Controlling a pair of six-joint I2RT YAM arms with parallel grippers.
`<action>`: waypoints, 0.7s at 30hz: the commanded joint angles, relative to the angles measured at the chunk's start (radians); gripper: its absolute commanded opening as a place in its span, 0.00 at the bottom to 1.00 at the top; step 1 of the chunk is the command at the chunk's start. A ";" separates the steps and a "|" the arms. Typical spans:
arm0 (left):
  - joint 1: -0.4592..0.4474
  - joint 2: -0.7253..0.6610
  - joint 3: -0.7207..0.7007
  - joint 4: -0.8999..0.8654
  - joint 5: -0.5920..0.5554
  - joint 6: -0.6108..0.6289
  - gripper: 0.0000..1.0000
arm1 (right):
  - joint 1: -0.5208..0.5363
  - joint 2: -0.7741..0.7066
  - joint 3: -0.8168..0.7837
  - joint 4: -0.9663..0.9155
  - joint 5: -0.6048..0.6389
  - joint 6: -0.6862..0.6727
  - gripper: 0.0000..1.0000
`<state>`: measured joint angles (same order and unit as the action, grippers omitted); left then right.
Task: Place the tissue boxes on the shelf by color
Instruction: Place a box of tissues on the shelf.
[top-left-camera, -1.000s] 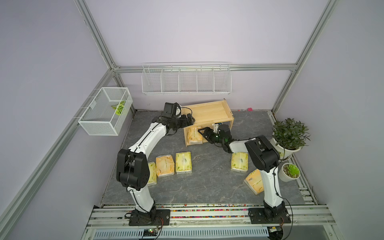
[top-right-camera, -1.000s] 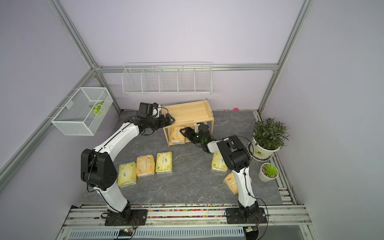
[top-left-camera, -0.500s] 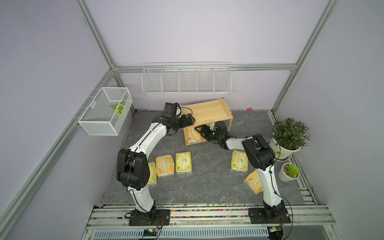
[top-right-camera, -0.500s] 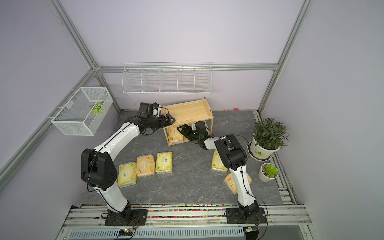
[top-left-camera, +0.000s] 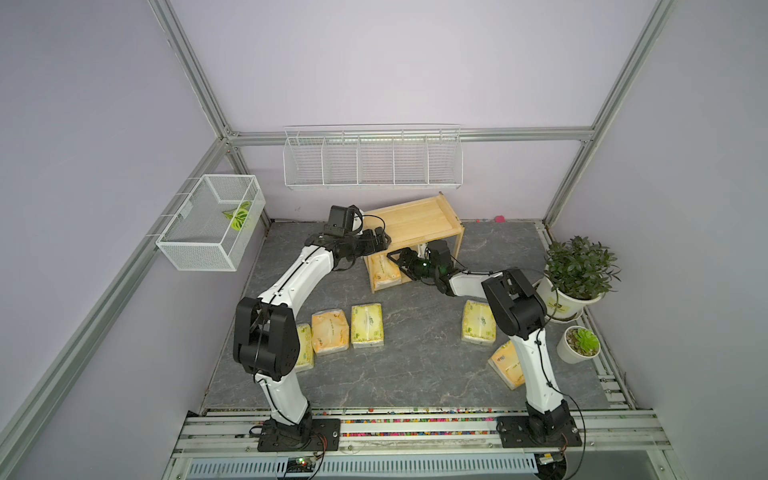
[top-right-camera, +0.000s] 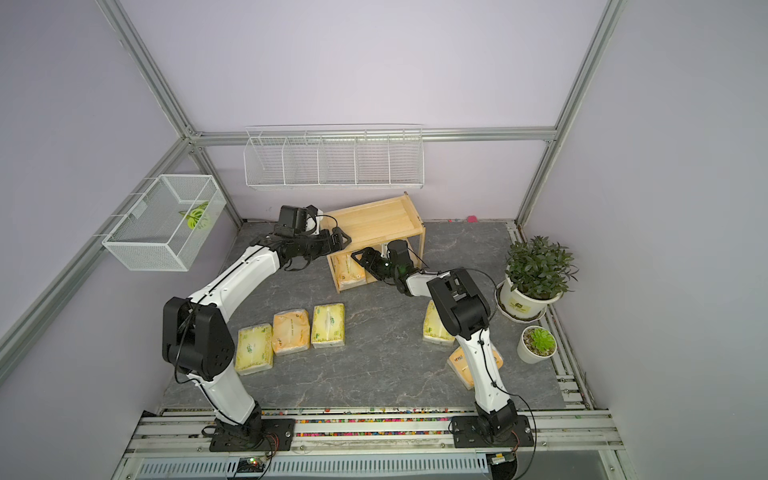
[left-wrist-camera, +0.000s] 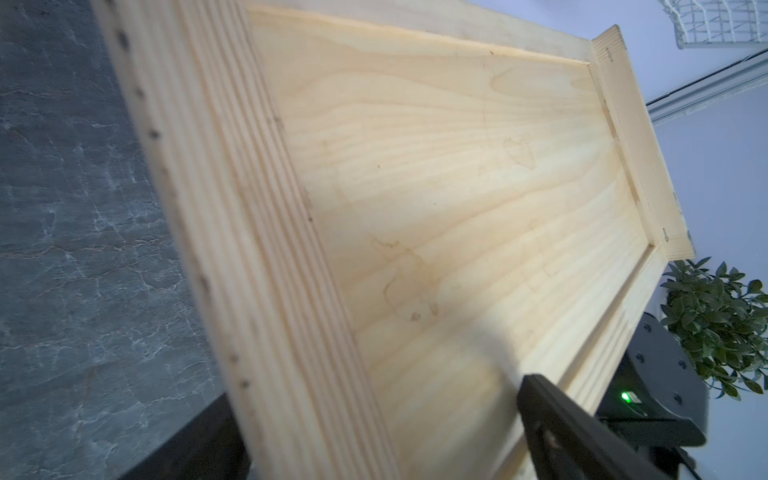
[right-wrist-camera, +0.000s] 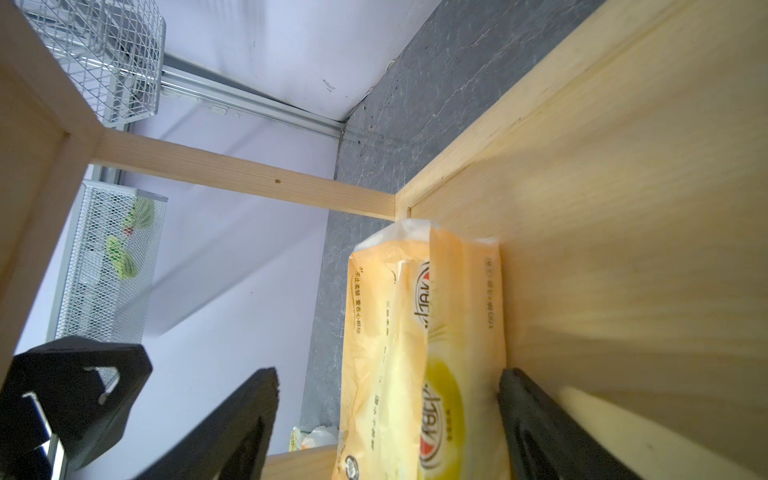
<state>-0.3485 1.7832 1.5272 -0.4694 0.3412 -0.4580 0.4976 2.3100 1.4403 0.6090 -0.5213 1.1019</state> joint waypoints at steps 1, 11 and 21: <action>-0.010 0.019 -0.017 -0.027 0.005 0.016 1.00 | 0.009 -0.035 -0.075 -0.026 0.021 -0.034 0.89; -0.010 0.016 -0.012 -0.026 0.003 0.013 1.00 | 0.010 -0.112 -0.239 0.108 0.103 -0.008 0.90; -0.012 0.012 -0.022 -0.026 0.008 0.013 1.00 | 0.010 -0.058 -0.215 0.227 0.145 0.075 0.89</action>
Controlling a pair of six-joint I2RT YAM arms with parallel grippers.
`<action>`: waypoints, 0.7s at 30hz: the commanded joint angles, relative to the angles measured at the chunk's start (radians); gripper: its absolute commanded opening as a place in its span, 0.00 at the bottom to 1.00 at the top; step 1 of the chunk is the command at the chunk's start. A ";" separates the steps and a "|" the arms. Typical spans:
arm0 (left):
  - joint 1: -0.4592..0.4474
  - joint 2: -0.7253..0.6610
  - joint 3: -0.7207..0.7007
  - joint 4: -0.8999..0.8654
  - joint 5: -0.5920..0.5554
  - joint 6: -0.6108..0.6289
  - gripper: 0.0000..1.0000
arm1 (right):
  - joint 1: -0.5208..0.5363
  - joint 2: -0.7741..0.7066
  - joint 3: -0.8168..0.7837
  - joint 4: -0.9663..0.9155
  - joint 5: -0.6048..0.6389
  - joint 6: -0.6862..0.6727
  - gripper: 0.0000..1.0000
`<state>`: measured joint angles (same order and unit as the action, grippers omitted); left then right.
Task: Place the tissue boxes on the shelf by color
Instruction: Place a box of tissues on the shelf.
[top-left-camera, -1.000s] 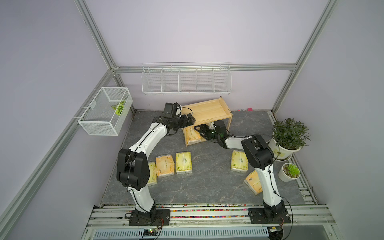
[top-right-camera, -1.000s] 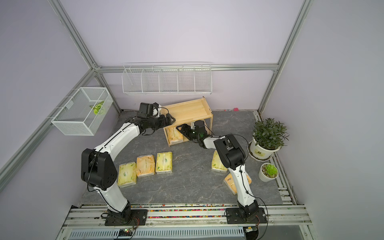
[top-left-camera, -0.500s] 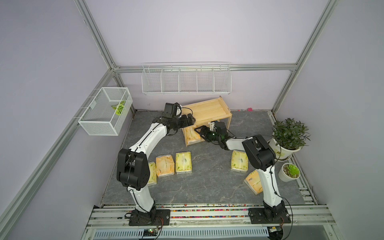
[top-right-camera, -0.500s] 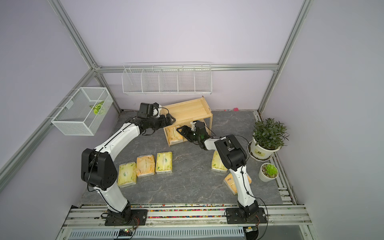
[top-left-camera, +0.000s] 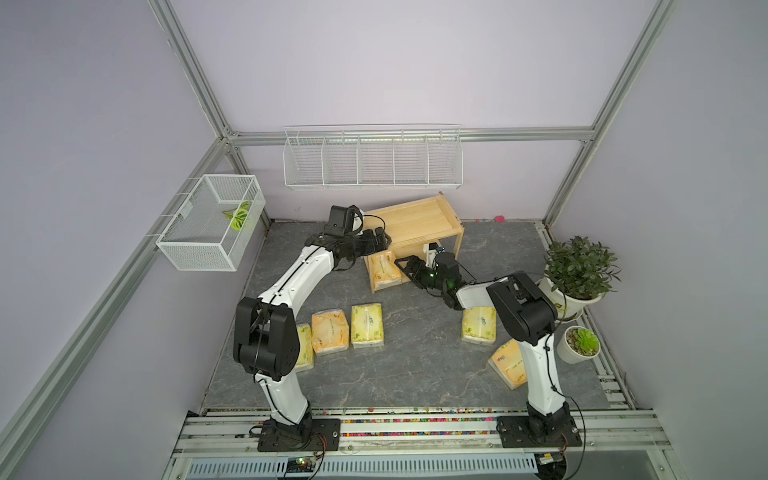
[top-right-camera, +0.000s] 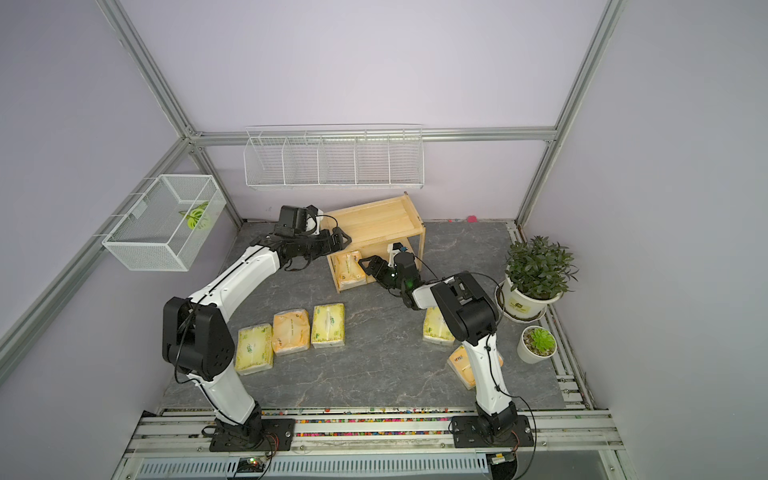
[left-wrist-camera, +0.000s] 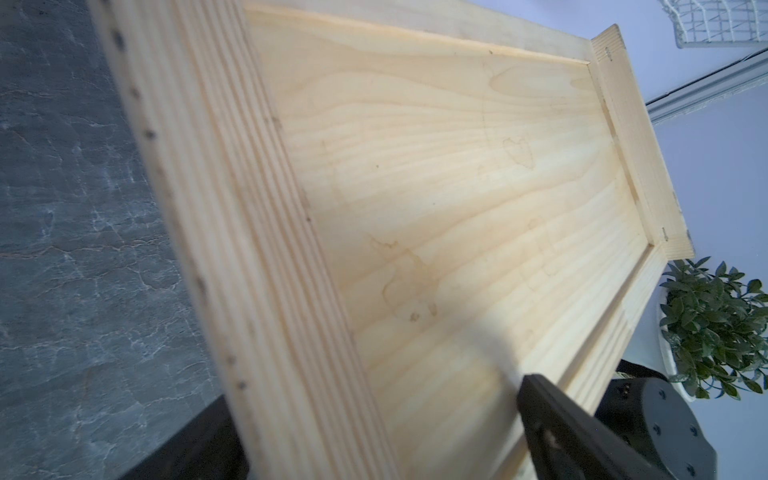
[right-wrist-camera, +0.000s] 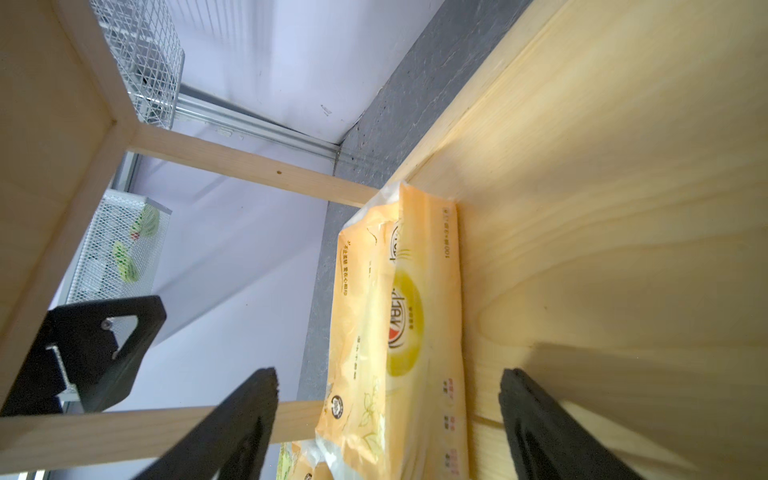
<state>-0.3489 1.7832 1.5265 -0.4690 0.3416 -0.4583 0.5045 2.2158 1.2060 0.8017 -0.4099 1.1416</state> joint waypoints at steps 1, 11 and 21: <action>-0.011 0.012 -0.022 -0.026 0.009 0.014 1.00 | 0.004 0.047 0.031 0.034 0.036 0.042 0.89; -0.016 0.016 -0.034 -0.014 0.017 0.014 1.00 | 0.024 0.123 0.140 0.057 0.066 0.109 0.88; -0.022 0.019 -0.047 -0.006 0.019 0.013 1.00 | 0.041 0.181 0.173 0.161 0.136 0.220 0.87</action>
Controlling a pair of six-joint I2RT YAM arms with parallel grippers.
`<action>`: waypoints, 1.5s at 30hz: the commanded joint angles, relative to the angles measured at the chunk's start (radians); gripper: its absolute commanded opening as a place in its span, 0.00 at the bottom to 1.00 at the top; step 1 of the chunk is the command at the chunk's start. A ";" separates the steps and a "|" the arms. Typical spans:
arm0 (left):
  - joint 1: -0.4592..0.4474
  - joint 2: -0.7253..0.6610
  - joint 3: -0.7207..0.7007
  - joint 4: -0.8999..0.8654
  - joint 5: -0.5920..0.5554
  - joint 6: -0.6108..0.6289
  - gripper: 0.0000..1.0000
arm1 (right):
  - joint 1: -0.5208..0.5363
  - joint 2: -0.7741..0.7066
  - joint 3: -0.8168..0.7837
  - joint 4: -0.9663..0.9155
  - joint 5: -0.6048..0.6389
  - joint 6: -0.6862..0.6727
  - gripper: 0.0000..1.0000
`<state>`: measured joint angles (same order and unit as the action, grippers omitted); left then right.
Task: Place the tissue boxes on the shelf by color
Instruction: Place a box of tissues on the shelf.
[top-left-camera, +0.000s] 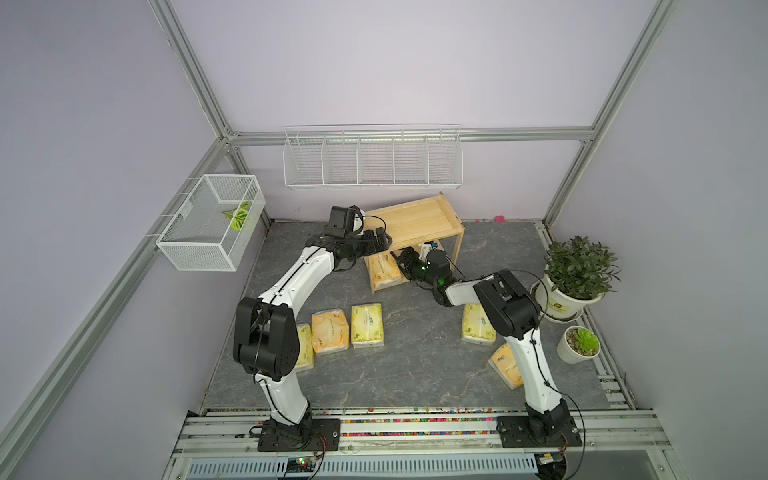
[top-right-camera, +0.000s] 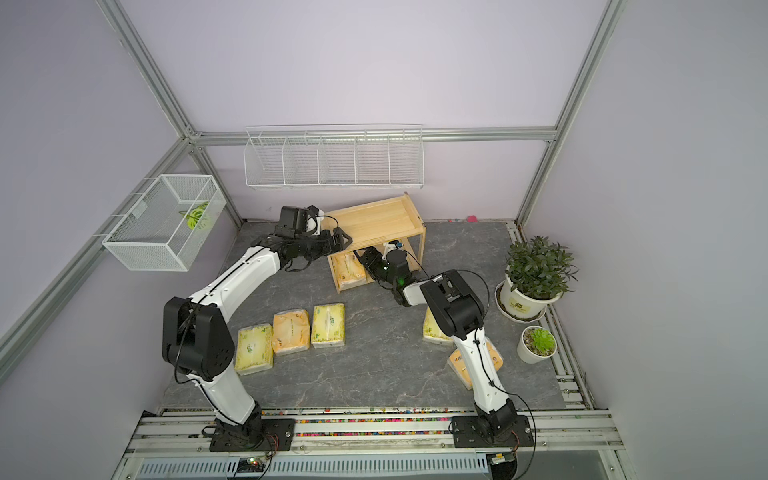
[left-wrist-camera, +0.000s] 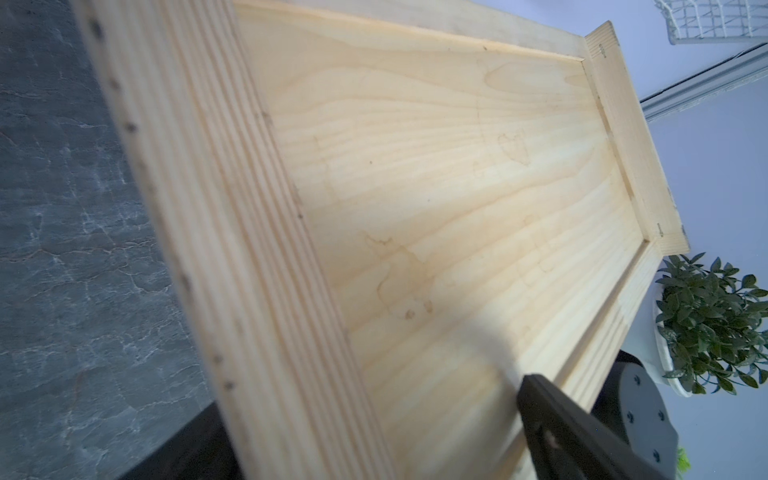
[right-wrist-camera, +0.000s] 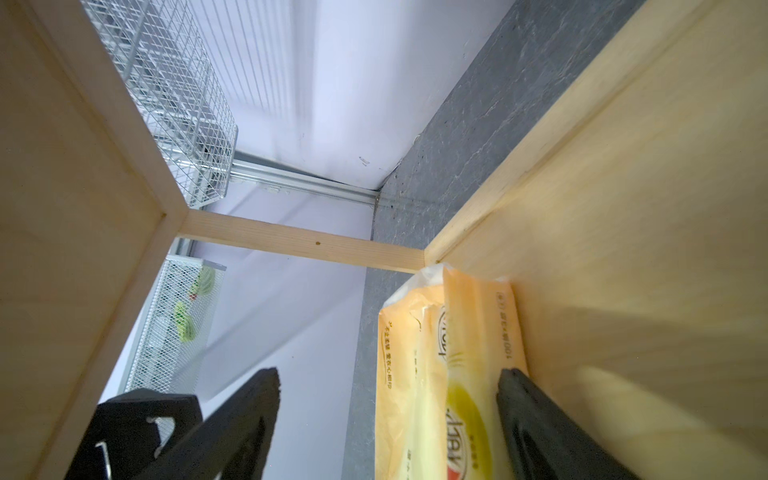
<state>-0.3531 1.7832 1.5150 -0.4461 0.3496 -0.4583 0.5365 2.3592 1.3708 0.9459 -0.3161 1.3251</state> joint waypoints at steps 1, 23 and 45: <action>-0.019 0.019 -0.037 -0.027 0.012 0.013 1.00 | 0.012 0.038 0.009 0.017 0.049 0.042 0.87; -0.019 0.017 -0.040 -0.022 0.000 0.014 1.00 | 0.017 -0.035 -0.055 0.009 0.080 -0.003 0.87; 0.042 -0.189 -0.009 -0.074 -0.277 -0.043 1.00 | 0.080 -0.434 -0.487 -0.016 0.094 -0.149 0.86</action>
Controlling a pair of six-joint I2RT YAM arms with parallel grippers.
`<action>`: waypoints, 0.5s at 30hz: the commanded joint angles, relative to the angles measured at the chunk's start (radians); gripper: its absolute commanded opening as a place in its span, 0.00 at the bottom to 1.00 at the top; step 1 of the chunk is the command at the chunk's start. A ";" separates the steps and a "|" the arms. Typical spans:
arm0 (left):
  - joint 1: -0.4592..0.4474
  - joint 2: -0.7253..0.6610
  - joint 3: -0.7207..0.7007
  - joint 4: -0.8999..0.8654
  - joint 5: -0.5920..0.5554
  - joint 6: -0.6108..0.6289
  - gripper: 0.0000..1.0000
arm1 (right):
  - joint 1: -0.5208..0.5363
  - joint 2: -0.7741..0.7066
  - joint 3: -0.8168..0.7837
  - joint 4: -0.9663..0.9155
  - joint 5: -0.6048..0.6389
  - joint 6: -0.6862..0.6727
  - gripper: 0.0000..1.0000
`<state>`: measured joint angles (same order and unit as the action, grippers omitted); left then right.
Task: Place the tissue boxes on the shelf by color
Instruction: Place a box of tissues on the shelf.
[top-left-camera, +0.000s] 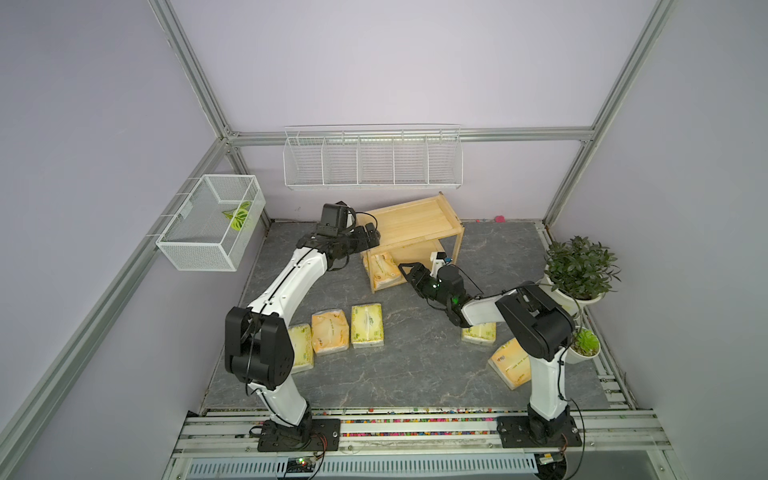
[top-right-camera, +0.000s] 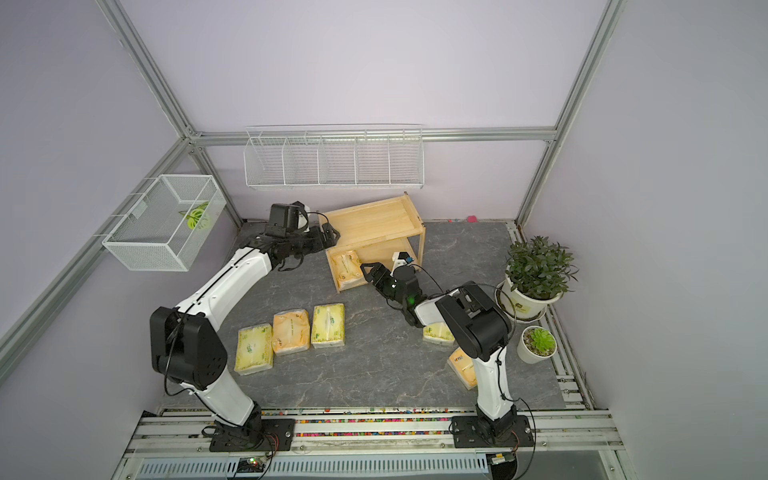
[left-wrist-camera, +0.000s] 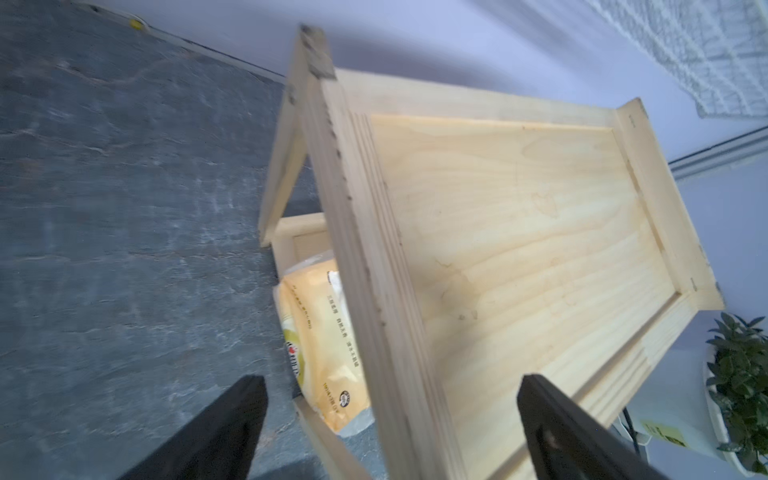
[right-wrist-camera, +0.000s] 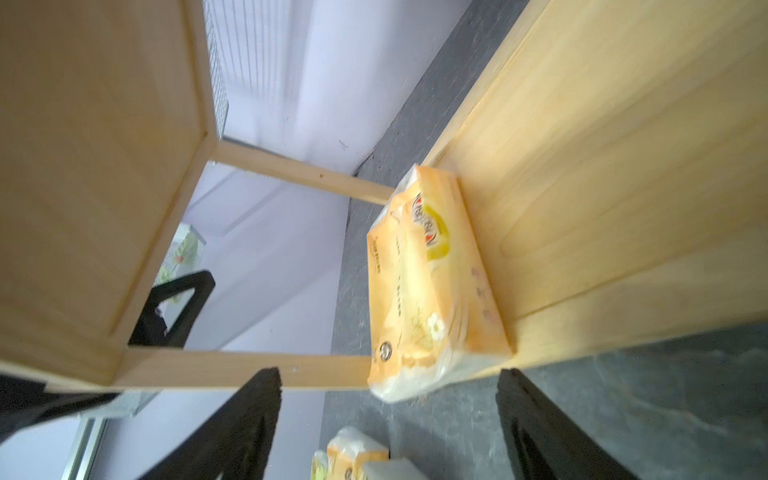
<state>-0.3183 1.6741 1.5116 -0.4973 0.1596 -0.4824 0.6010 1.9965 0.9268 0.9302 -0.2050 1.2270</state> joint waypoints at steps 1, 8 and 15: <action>0.007 -0.107 -0.014 -0.027 -0.102 -0.019 1.00 | 0.022 -0.104 -0.069 -0.023 -0.021 -0.057 0.86; 0.005 -0.320 -0.186 0.012 -0.033 -0.017 1.00 | 0.002 -0.433 -0.204 -0.393 -0.046 -0.121 0.88; -0.143 -0.434 -0.272 -0.085 -0.070 0.016 1.00 | -0.145 -0.879 -0.205 -1.145 0.044 -0.249 0.91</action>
<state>-0.3977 1.2655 1.2568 -0.5217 0.1040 -0.4908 0.5060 1.2251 0.7200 0.2028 -0.2211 1.0588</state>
